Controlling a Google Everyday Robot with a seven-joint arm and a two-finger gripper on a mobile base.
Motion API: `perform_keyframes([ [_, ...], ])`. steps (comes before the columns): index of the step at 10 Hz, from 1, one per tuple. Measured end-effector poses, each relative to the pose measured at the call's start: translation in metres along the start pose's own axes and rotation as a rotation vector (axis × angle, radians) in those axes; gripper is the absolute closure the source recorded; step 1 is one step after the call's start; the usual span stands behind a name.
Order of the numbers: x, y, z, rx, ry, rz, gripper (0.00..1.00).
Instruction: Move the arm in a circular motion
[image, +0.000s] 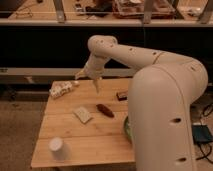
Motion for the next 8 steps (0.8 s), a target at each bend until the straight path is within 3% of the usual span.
perform_keyframes([
  [1,0.030,0.015,0.000,0.002,0.027,0.071,0.20],
  [4,0.070,0.070,-0.016,-0.013,0.088,0.217,0.20],
  [6,0.071,0.107,-0.032,-0.028,0.121,0.272,0.20],
  [8,0.045,0.136,-0.039,-0.055,0.130,0.272,0.20],
])
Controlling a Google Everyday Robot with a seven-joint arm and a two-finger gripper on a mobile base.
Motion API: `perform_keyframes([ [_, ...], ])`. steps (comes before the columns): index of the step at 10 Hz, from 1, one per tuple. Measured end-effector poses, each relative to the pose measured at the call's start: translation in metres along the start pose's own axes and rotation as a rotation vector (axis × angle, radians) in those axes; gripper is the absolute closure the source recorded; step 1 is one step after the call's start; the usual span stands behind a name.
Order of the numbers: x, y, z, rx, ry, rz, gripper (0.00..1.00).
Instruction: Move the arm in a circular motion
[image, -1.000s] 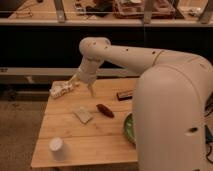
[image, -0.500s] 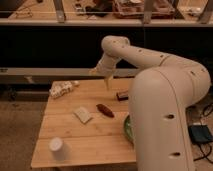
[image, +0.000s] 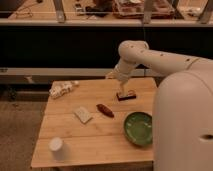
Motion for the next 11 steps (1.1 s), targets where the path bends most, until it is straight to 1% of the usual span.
perform_keyframes([
  [2,-0.028,0.029,-0.004,-0.030,0.004,-0.022,0.20],
  [4,-0.062,0.066,-0.007,-0.084,0.016,-0.030,0.20],
  [5,-0.080,0.081,-0.006,-0.114,0.019,-0.031,0.20],
  [6,-0.103,0.091,-0.005,-0.143,0.015,-0.044,0.20],
  [7,-0.116,0.094,-0.005,-0.157,0.010,-0.056,0.20],
  [8,-0.132,0.091,-0.004,-0.163,-0.003,-0.079,0.20],
  [9,-0.157,0.075,-0.002,-0.153,-0.036,-0.127,0.20],
  [10,-0.179,0.054,-0.002,-0.132,-0.071,-0.186,0.20],
  [11,-0.195,0.033,0.000,-0.109,-0.103,-0.238,0.20],
])
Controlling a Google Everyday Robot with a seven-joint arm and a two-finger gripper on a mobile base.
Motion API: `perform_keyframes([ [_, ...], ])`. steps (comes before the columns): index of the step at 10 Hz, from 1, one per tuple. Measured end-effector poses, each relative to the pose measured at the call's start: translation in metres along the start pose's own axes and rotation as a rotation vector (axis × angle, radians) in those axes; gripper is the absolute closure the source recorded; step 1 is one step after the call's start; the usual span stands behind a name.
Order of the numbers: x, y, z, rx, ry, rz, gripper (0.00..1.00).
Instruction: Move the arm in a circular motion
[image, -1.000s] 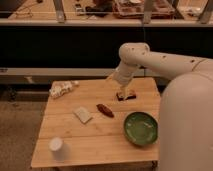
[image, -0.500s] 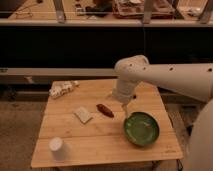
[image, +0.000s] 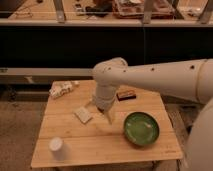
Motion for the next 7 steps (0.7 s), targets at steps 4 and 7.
perform_keyframes([
  [4,0.002,-0.099,-0.020,0.136,-0.079,-0.189,0.20],
  [7,0.025,-0.139,-0.026,0.199,-0.150,-0.227,0.20],
])
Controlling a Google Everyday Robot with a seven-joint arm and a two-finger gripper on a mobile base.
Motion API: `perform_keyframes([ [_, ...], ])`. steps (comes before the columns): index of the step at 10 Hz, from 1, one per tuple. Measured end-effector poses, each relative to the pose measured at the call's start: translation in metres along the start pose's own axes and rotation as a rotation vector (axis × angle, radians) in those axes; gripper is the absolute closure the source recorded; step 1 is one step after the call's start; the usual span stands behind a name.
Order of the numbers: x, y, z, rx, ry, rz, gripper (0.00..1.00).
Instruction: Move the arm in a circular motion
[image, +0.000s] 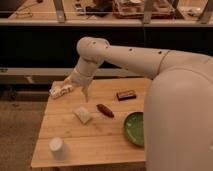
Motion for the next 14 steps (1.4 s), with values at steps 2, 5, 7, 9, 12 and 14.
perform_keyframes([
  [2,0.052,0.011,-0.003,0.048,-0.007,0.087,0.20],
  [5,0.125,0.076,-0.018,0.076,0.043,0.279,0.20],
  [7,0.152,0.122,-0.024,0.069,0.081,0.389,0.20],
  [9,0.167,0.167,-0.027,0.050,0.116,0.488,0.20],
  [12,0.160,0.213,-0.030,-0.002,0.163,0.562,0.20],
  [14,0.134,0.230,-0.027,-0.066,0.180,0.566,0.20],
])
